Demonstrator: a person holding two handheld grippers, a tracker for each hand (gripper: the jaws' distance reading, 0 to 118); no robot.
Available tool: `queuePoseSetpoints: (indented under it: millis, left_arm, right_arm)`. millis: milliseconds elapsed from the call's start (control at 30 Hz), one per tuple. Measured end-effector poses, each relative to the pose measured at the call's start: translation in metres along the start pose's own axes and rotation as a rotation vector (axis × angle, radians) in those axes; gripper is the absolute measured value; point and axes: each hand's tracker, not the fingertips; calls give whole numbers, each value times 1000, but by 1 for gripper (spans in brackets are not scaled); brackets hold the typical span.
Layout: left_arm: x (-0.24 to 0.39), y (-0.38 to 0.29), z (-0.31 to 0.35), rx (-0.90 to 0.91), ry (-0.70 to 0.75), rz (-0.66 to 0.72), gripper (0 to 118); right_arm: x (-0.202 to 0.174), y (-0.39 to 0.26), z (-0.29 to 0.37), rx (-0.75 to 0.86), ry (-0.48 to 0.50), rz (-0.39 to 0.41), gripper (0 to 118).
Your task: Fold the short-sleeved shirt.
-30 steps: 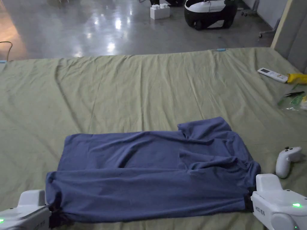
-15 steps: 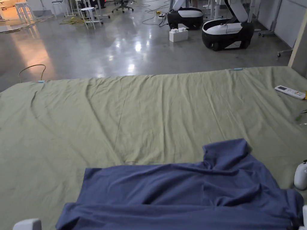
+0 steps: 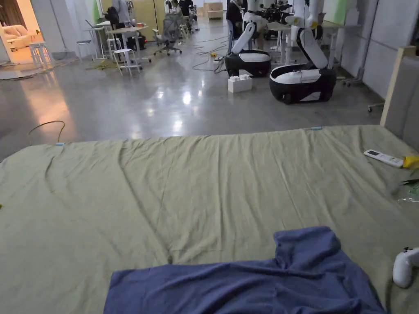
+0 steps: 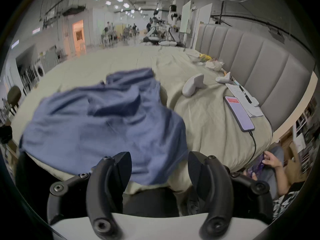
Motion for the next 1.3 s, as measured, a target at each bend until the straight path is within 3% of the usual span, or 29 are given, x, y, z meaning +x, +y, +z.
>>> queuePoseSetpoints:
  millis: [100,133,233,333,433,500,633,700,733,833,867,1300]
  left_arm:
    - [29,18,44,201,-59,41,83]
    - [44,25,63,282,-103,-13,83]
    - [88,38,107,454,-134,-190,87]
    - [120,44,128,490,-104,-368,91]
    - [141,39,140,568,-23,-485,89]
    - [149,37,149,602,-25,-506,87]
    - [153,44,158,557,-140,-403,66]
    - [153,44,157,552,-192,-382,26]
    - [156,43,156,558,-165,-390,4]
    - [154,44,155,538,-167,-401,2]
    - [154,45,154,534,-161,-395,2]
    - [144,51,131,464,-132,-387,3]
  right_arm:
    - [-4,18,37,158,137,-87,71]
    - [-9,25,52,224,176,-94,71]
    - [-27,46,101,408,253,-45,71]
    - [-39,59,134,528,284,-33,71]
    - [-45,67,157,583,300,-23,71]
    - [-47,71,167,606,301,-1,63]
    - [-56,70,179,663,224,79,14]
    - [-57,70,184,721,228,128,9]
    - [-58,67,179,657,274,69,4]
    - [-57,67,185,720,271,80,0]
    - [-56,65,181,667,282,39,0]
    - [-56,74,160,629,288,20,0]
